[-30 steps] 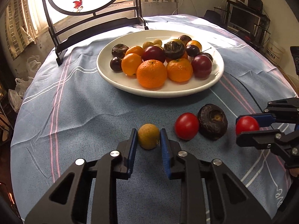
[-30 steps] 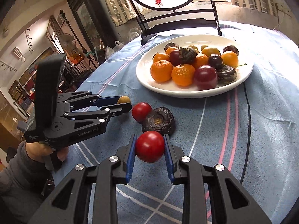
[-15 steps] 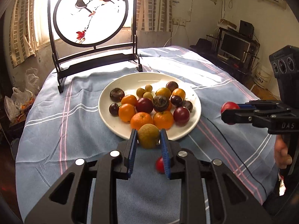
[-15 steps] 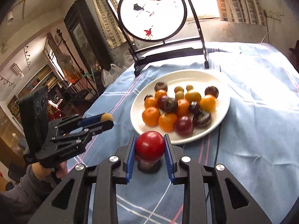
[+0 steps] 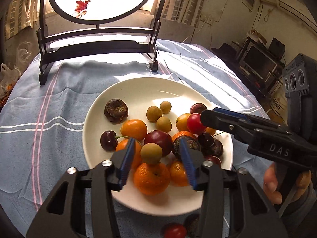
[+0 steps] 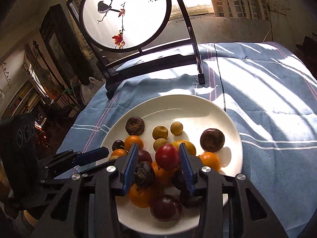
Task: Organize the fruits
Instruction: 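Lower both held fruits onto the white plate and open both tools, then grasp a red tomato with the left tool while the right tool grasps a brown fruit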
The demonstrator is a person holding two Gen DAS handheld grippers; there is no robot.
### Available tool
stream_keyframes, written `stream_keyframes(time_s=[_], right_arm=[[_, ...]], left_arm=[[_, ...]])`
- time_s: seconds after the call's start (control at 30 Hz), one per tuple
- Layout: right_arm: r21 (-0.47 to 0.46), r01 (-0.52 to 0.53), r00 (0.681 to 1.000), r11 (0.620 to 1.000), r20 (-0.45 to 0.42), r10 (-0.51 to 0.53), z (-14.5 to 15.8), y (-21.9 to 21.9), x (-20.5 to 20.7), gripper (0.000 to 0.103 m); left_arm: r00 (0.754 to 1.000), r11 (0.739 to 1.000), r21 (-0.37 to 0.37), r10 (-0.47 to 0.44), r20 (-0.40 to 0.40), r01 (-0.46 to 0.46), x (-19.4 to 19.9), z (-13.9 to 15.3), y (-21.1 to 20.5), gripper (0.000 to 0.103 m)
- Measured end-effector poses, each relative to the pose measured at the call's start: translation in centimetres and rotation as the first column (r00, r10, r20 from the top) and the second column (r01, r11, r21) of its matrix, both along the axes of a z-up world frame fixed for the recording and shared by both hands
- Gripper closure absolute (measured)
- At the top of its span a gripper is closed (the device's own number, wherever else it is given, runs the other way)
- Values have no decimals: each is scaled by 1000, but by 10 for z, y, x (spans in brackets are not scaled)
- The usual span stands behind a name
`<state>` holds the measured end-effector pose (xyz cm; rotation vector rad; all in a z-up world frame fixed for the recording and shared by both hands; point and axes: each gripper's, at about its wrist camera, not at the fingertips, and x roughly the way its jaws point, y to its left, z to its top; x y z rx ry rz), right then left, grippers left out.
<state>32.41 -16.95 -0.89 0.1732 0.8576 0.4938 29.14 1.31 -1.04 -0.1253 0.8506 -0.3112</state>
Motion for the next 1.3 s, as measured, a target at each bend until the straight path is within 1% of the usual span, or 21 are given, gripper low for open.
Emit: stream_keyframes(time_s=[0.07, 0.13, 0.2, 0.27, 0.3, 0.4, 0.5, 0.63, 0.73, 0.77, 0.83, 0.93, 1.07, 1.17, 1.2, 1.23, 1.27, 1.3], right_arm=[[11, -11, 1000, 1000, 24, 11, 6, -4, -14, 58], [15, -15, 999, 1000, 49, 14, 13, -11, -29, 57], [18, -26, 998, 999, 55, 25, 18, -16, -46, 50], [-6, -55, 997, 998, 54, 55, 16, -16, -68, 45], [-20, -83, 995, 996, 44, 84, 12, -13, -79, 45], [-87, -163, 987, 983, 1, 163, -7, 2, -109, 45], [-159, -222, 975, 962, -29, 221, -27, 20, -129, 45], [-263, -267, 964, 927, -57, 261, -46, 44, -136, 45], [-294, -262, 965, 919, -67, 254, -58, 53, -130, 46], [-293, -261, 965, 920, -67, 252, -60, 55, -128, 60], [-258, -266, 964, 929, -65, 258, -60, 51, -127, 60], [-226, -246, 969, 943, -22, 247, -51, 37, -135, 60], [-157, -171, 983, 973, 38, 179, -31, -1, -143, 60], [-113, -117, 991, 987, 43, 123, -26, -28, -146, 60], [-108, -107, 993, 988, 41, 112, -26, -34, -146, 60], [-107, -99, 994, 989, 39, 103, -27, -39, -146, 60], [-109, -94, 994, 990, 36, 99, -28, -42, -147, 60], [-109, -93, 995, 990, 33, 97, -29, -46, -148, 60]], left_arm=[[999, 1000, 15, 6, 48, -7, -13, 7, 4, 36], [998, 1000, 26, -4, 64, 3, -28, 10, 6, 36], [998, 1000, 26, -15, 64, 13, -45, 11, 10, 36], [997, 999, 38, -25, 67, 23, -64, 9, 12, 34], [998, 999, 48, -28, 62, 25, -73, 6, 14, 32], [999, 994, 100, -37, 28, 34, -96, -7, 16, 32], [999, 990, 136, -47, -3, 47, -113, -19, 17, 32], [998, 985, 165, -47, -28, 51, -128, -29, 17, 31], [998, 986, 157, -39, -54, 47, -131, -35, 20, 31], [997, 986, 160, -38, -60, 47, -132, -36, 20, 31], [997, 985, 164, -41, -69, 52, -133, -38, 17, 31], [996, 980, 182, -67, -66, 78, -134, -39, 6, 31], [993, 969, 218, -113, -41, 119, -128, -36, -20, 31], [993, 959, 257, -112, -48, 121, -116, -41, -39, 31], [993, 955, 272, -107, -52, 117, -112, -44, -43, 32], [993, 952, 285, -104, -53, 114, -108, -47, -47, 39], [992, 947, 296, -108, -60, 121, -105, -51, -49, 66], [991, 944, 306, -110, -72, 127, -102, -55, -51, 75]])
